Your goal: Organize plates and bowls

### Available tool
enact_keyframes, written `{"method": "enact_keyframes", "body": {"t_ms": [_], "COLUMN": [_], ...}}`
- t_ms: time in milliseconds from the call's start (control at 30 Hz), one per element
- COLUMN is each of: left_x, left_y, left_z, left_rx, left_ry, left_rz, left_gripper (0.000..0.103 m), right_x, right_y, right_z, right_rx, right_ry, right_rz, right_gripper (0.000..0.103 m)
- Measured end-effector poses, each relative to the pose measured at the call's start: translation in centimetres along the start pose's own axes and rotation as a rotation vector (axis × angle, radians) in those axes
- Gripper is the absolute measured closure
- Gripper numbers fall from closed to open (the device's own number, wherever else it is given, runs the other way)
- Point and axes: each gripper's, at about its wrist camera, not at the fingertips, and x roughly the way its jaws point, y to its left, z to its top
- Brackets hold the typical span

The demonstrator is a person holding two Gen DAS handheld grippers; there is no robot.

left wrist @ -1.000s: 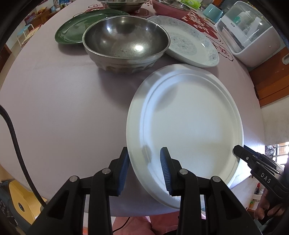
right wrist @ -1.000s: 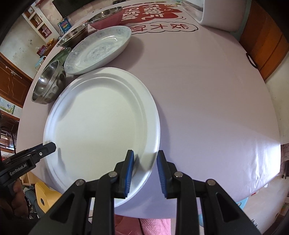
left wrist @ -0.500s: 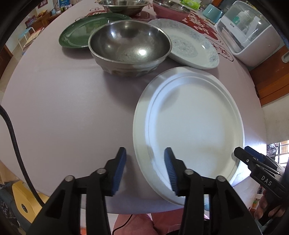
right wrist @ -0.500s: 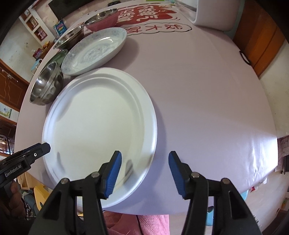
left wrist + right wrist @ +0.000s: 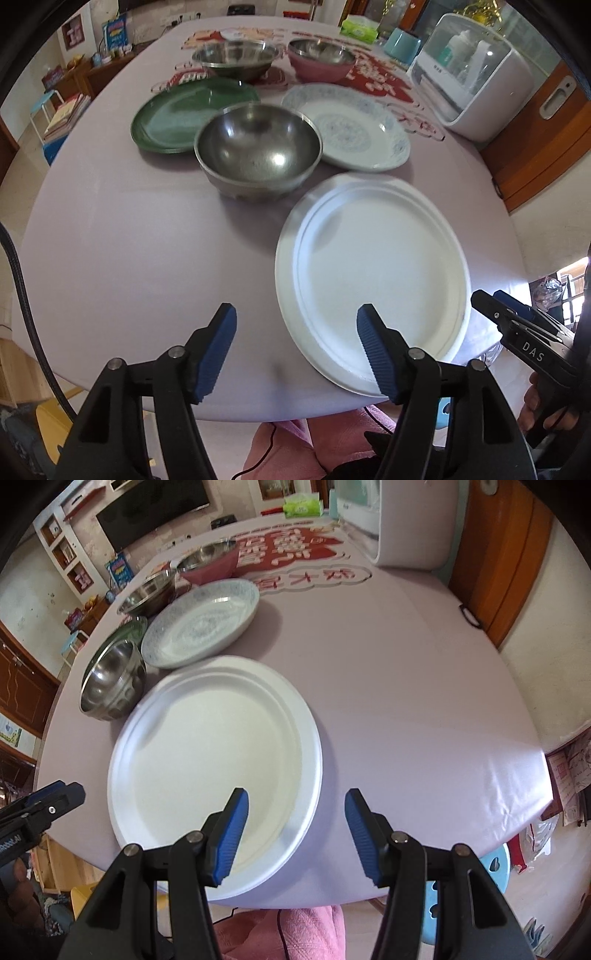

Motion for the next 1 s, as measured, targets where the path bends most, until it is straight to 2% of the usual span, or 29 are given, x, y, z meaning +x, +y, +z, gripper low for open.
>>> {"method": "enact_keyframes", "body": {"t_ms": [300,433,667,1000], "left_x": [-4.1,-5.9,-7.6,-8.0], "left_y": [0.2,-0.3,-0.8,-1.5], "left_z": [1.3,2.3,4.6,10.2], "left_rx": [0.038,0.065,0.048,0.033], "left_ry": [-0.044,-0.073,-0.090,-0.119], "left_rz": [-0.041,0.012,0.014,0.071], "left_gripper": [0.025,0.024,0.023,0.023], "right_x": [-2.5,-3.2,-3.7,-2.5], "right_y": [-0.2,-0.2,-0.3,-1.1], "right_z": [0.8,1.7,4.0,8.7], "right_rx": [0.046,0.068,0.082,0.106], "right_ry": [-0.082,-0.118,-0.145,-0.171], "right_rz": [0.013,0.029,0.085,0.164], "right_gripper": [0.048,0.048,0.048,0.048]}}
